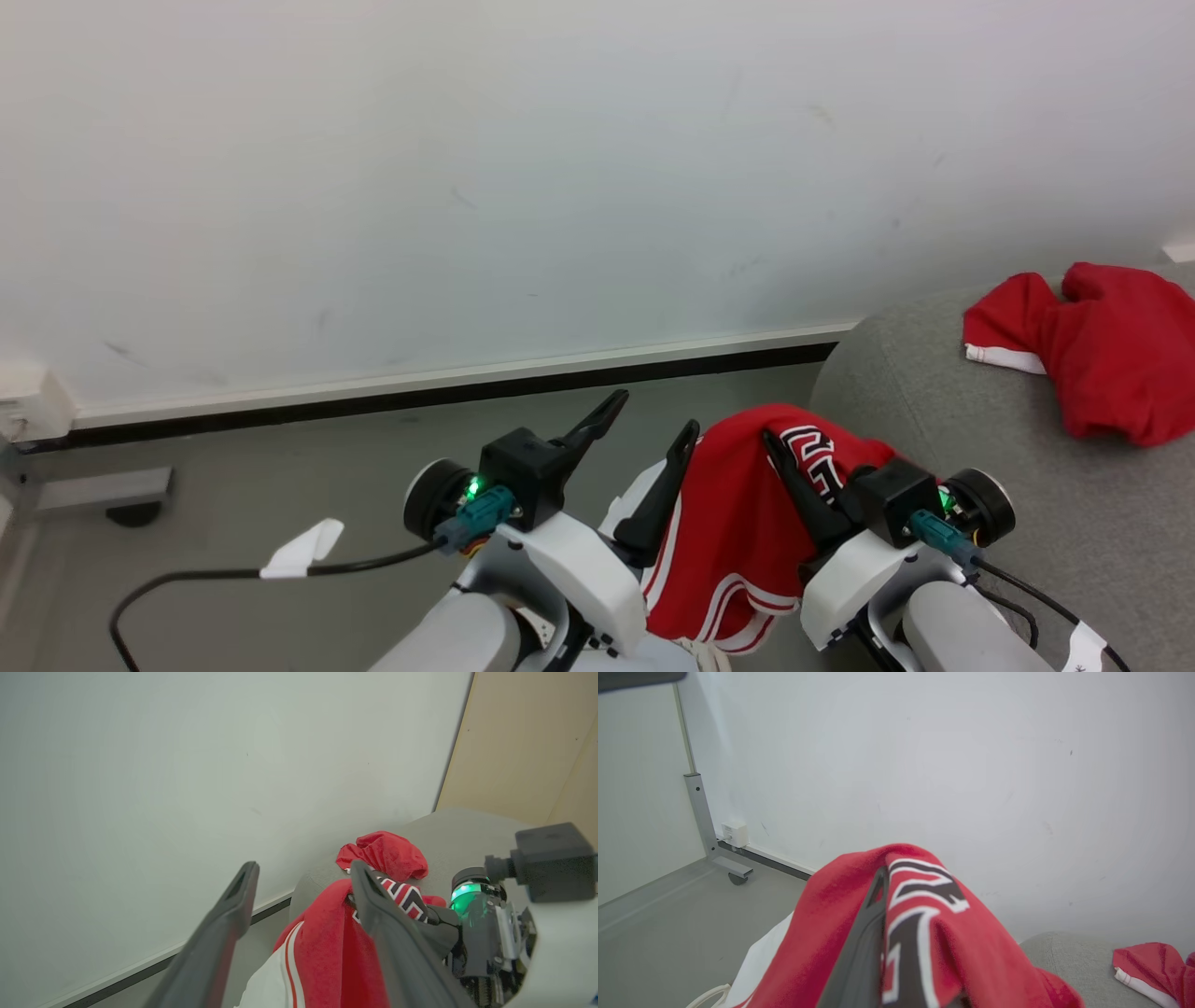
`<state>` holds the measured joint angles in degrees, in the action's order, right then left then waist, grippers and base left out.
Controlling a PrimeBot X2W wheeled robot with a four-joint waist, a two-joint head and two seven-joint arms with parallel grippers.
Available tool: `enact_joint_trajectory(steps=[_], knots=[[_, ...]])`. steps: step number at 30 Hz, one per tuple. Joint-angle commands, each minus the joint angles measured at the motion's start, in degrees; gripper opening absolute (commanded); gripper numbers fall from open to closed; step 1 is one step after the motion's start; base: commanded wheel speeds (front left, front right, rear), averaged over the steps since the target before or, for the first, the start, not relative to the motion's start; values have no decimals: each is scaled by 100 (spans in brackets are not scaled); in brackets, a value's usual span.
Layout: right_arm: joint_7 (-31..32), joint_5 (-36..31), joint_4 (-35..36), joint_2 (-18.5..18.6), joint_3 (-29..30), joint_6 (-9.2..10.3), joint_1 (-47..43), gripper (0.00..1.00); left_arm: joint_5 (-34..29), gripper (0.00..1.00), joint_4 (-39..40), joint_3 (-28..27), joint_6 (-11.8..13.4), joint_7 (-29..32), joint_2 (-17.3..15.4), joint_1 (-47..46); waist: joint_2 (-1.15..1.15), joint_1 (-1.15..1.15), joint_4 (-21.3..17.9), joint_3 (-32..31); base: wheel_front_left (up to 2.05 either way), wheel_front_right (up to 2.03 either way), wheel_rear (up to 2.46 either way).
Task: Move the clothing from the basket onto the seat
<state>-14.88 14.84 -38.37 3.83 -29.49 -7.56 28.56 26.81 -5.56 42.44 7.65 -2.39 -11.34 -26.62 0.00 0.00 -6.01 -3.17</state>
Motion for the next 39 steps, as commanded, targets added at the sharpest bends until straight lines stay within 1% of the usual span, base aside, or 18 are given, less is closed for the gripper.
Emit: enact_joint_trajectory(steps=[1,7,14,18,22,25,30,35,39], knots=[[-28,-31,66,61,50,15,-16,0,70,100,6,-14,29,-48,-33,68,0,0,-242,53,0,0,0],[-28,-127,211,180,204,15,10,0,88,100,17,-17,42,-90,-45,72,0,0,-890,161,0,0,0],[-28,-180,362,472,438,15,16,0,114,100,-82,40,23,-205,78,22,0,0,-1626,270,0,0,0],[-24,-171,505,691,633,15,-45,0,116,100,-159,108,-28,-265,159,-22,0,0,-1900,316,0,0,0],[-24,-141,659,841,855,15,-120,0,95,100,-222,180,-47,-271,208,-58,0,0,-2067,377,0,0,0],[-24,-131,741,916,1032,15,-160,0,61,100,-245,231,-73,-253,221,-99,0,0,-2098,449,0,0,0],[0,-88,832,1015,1327,15,-43,0,11,100,-251,331,-115,-167,239,-198,0,0,-1974,649,0,0,0],[29,-182,1037,1147,1675,15,445,0,-107,100,-168,428,-193,55,182,-513,0,0,-1668,1276,0,0,0],[68,-263,1201,1272,1975,15,1032,0,-224,100,-95,492,-288,225,137,-835,0,0,-1381,1840,0,0,0]])
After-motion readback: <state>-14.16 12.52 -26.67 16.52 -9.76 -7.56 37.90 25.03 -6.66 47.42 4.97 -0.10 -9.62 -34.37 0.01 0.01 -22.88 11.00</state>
